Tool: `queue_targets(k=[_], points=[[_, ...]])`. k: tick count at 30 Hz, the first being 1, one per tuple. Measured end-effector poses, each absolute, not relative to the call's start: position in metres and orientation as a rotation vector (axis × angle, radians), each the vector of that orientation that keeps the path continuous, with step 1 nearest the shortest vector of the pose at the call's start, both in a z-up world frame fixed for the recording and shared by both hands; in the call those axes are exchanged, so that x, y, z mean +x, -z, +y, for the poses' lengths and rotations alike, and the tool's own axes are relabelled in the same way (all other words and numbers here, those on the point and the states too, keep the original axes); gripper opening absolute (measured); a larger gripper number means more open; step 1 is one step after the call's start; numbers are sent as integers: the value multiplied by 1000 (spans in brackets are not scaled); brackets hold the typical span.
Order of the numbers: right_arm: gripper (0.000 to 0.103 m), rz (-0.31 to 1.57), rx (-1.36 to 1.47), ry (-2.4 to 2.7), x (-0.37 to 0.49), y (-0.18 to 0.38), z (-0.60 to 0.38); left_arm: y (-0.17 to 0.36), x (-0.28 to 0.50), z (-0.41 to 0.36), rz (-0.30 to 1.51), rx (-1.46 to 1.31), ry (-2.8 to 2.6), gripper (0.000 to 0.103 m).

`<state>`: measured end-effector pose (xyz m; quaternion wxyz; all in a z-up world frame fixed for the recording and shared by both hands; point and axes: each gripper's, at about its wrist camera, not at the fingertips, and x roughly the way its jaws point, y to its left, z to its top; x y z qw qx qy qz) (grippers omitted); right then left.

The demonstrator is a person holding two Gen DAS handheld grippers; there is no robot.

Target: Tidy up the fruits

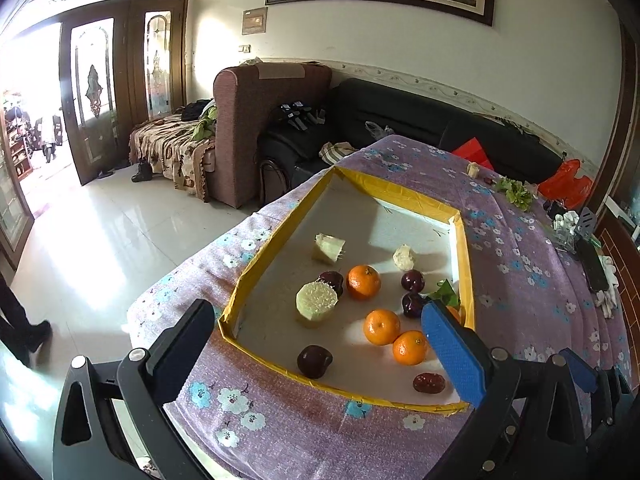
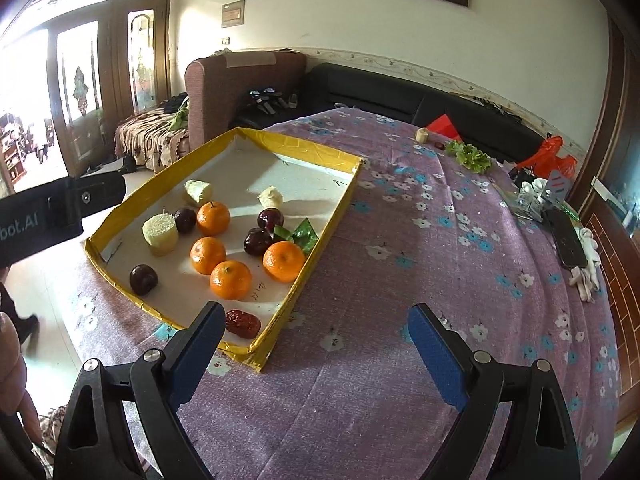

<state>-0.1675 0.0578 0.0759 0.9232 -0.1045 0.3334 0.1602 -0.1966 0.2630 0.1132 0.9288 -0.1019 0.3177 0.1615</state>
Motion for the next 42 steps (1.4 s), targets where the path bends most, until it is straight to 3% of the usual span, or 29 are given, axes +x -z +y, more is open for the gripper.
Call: queue_targets(k=[42], points=[[97,684,-268,-356,-173,-69,76,-107,-193,267,691,-231,-312,103]])
